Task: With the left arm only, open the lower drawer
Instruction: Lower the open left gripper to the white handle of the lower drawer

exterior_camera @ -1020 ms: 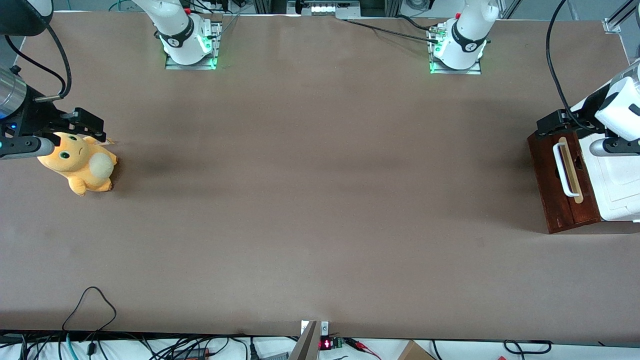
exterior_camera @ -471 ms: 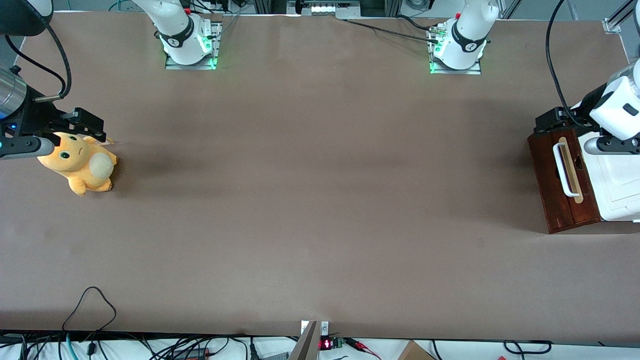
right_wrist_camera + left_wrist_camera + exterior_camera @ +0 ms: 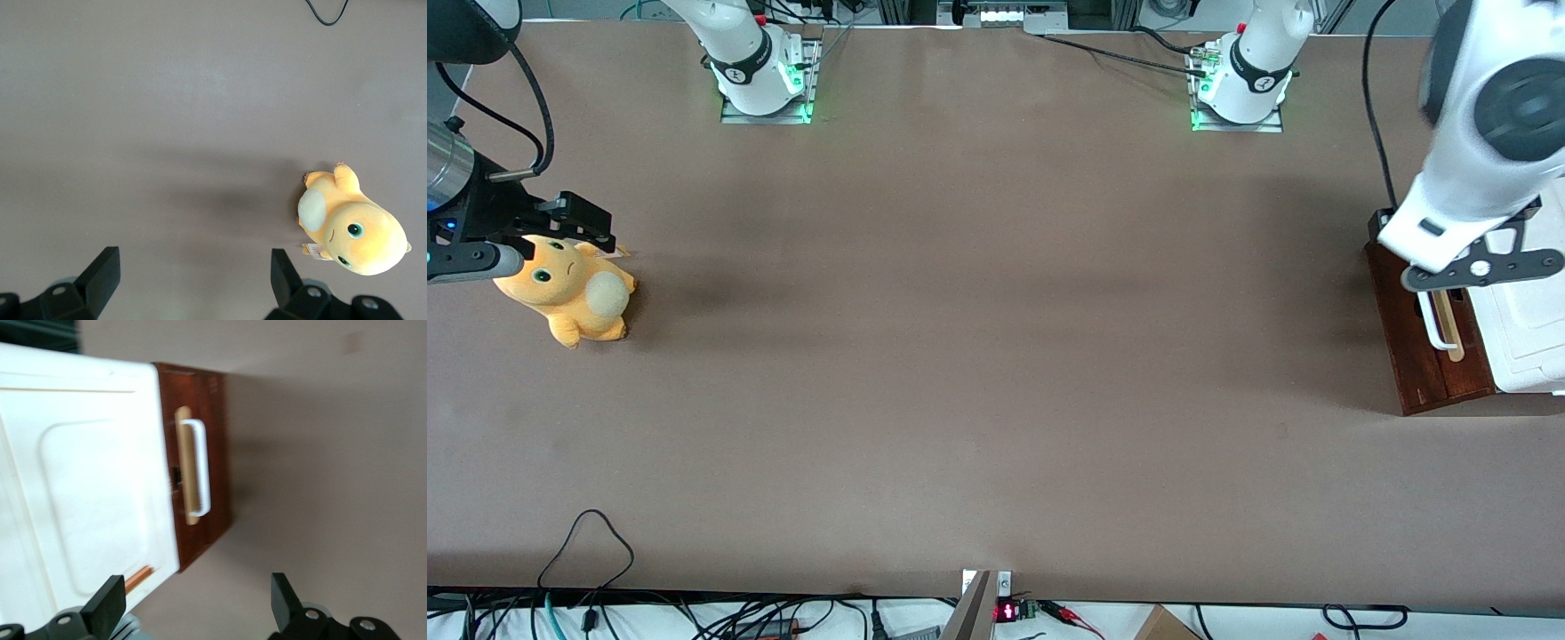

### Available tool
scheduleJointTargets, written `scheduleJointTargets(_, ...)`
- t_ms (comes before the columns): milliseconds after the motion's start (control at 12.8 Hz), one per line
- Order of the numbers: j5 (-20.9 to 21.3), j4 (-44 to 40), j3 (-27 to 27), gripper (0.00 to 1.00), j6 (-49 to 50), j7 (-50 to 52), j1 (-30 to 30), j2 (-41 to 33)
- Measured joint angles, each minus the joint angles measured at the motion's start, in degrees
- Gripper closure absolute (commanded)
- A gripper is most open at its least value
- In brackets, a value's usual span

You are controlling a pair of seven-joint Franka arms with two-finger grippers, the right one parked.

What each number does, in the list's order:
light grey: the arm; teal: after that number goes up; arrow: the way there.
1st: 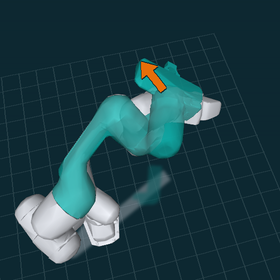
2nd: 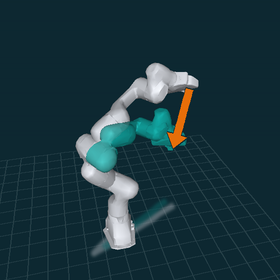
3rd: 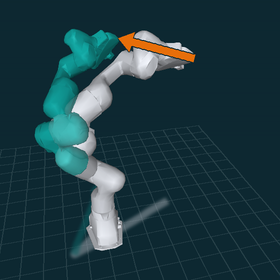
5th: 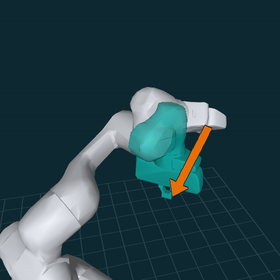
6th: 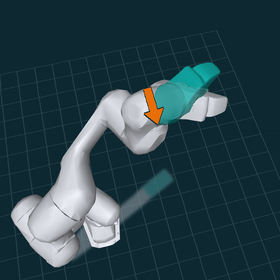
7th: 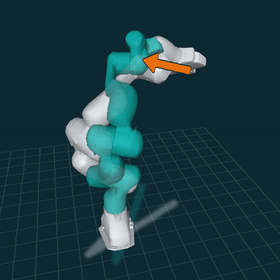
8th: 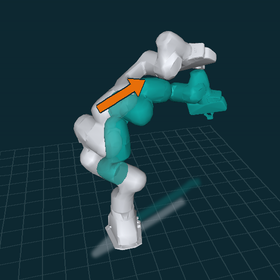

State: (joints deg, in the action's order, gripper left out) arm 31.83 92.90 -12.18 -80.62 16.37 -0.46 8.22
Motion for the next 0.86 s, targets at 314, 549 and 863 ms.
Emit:
scheduleJointTargets(314,16.1,9.4,-3.9,0.04,0.9,15.9,0.4,5.2)
scheduleJointTargets(549,23.3,14.7,-5.8,0.04,0.9,25.8,1.9,9.5)
scheduleJointTargets(863,33.0,20.8,-8.2,0.04,1.6,36.3,4.2,15.7)
